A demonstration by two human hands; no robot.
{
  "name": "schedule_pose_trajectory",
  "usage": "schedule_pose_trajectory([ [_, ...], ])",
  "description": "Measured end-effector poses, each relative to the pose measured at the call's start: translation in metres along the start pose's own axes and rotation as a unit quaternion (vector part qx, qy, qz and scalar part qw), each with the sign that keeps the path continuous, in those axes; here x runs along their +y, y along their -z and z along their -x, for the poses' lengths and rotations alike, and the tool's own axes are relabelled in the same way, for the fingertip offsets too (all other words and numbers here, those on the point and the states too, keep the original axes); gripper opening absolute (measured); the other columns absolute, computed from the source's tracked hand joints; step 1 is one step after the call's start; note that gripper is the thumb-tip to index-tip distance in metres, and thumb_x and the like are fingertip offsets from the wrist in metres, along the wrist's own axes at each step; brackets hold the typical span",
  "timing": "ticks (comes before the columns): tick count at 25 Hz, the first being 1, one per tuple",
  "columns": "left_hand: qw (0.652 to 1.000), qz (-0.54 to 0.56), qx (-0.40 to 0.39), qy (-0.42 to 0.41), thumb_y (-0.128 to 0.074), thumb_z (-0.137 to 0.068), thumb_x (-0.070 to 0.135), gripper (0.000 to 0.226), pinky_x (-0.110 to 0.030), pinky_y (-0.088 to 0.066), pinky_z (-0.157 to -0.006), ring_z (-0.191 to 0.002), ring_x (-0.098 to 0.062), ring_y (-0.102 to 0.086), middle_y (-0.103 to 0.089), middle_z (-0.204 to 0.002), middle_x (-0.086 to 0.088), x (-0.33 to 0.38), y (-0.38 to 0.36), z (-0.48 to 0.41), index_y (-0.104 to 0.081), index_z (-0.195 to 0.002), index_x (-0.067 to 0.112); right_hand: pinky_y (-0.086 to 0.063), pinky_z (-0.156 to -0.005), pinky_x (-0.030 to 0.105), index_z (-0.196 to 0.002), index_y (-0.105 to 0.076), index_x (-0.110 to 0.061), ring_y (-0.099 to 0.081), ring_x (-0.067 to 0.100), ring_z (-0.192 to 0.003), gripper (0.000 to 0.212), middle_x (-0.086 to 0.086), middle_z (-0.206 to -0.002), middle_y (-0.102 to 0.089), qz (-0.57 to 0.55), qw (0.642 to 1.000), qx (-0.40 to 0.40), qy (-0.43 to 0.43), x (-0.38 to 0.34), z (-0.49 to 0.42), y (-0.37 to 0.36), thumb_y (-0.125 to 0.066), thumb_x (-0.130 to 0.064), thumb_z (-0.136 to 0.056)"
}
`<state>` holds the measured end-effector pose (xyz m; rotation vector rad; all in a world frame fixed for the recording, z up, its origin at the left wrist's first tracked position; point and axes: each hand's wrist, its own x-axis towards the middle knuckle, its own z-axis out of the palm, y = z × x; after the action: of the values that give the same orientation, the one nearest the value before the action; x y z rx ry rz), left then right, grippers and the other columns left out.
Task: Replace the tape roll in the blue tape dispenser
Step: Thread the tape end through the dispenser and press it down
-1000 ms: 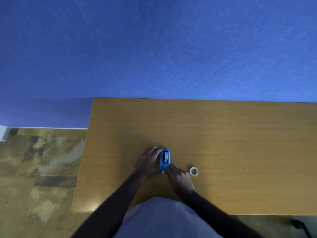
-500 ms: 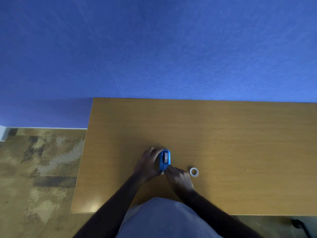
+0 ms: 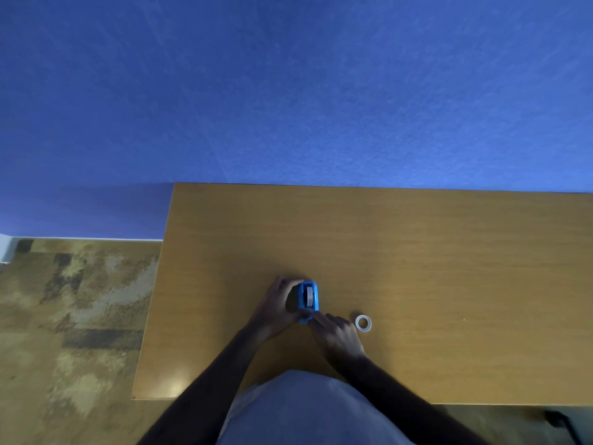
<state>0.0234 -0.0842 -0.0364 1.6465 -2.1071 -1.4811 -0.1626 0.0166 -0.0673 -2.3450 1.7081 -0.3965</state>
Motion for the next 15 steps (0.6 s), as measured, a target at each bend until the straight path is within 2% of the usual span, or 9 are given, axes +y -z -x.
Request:
schedule_pose_trajectory([
  [3, 1.0, -0.002, 0.017, 0.002, -0.079, -0.069, 0.072, 0.093, -0.041, -0.05, -0.113, -0.138, -0.017, -0.053, -0.05, -0.145, 0.007, 0.0, -0.006, 0.003, -0.053, -0.15, 0.034, -0.051, -0.046, 0.035, -0.099, -0.07, -0.021, -0.064, 0.019, -0.057, 0.034, -0.005, -0.107, -0.077, 0.009, 1.0, -0.001, -0.003, 0.001, 0.001, -0.004, -0.081, -0.002, -0.073],
  [6, 1.0, -0.007, 0.017, 0.003, -0.078, -0.069, 0.07, 0.094, -0.041, -0.048, -0.114, -0.138, -0.018, -0.052, -0.049, -0.145, 0.006, 0.0, -0.006, 0.004, -0.052, -0.151, 0.033, -0.053, -0.046, 0.035, -0.095, -0.072, -0.02, -0.065, 0.018, -0.054, 0.03, -0.003, -0.1, -0.075, 0.021, 1.0, -0.004, 0.003, 0.002, 0.001, -0.006, -0.084, -0.004, -0.073],
  [9, 1.0, -0.017, 0.011, 0.009, -0.073, -0.067, 0.069, 0.095, -0.047, -0.05, -0.114, -0.139, -0.02, -0.052, -0.05, -0.146, 0.005, 0.001, -0.006, 0.004, -0.052, -0.152, 0.034, -0.054, -0.046, 0.037, -0.09, -0.072, -0.019, -0.064, 0.019, -0.053, 0.028, -0.002, -0.093, -0.072, 0.029, 0.999, -0.013, 0.008, 0.002, -0.001, -0.008, -0.085, -0.005, -0.07],
  [12, 0.999, -0.036, 0.007, 0.008, -0.072, -0.071, 0.072, 0.094, -0.05, -0.049, -0.115, -0.142, -0.022, -0.051, -0.052, -0.149, 0.004, 0.0, -0.005, 0.005, -0.05, -0.154, 0.032, -0.055, -0.047, 0.038, -0.094, -0.072, -0.017, -0.064, 0.019, -0.053, 0.027, -0.001, -0.097, -0.071, 0.023, 1.0, -0.018, 0.003, 0.003, 0.0, -0.012, -0.084, -0.004, -0.074],
  [15, 0.997, -0.072, 0.01, 0.011, -0.074, -0.08, 0.071, 0.094, -0.047, -0.043, -0.122, -0.151, -0.025, -0.043, -0.048, -0.159, 0.0, 0.009, -0.002, 0.01, -0.045, -0.16, 0.029, -0.055, -0.047, 0.038, -0.098, -0.072, -0.017, -0.063, 0.018, -0.053, 0.028, -0.001, -0.102, -0.071, 0.023, 1.0, -0.016, 0.007, 0.005, 0.002, -0.013, -0.082, -0.004, -0.076],
])
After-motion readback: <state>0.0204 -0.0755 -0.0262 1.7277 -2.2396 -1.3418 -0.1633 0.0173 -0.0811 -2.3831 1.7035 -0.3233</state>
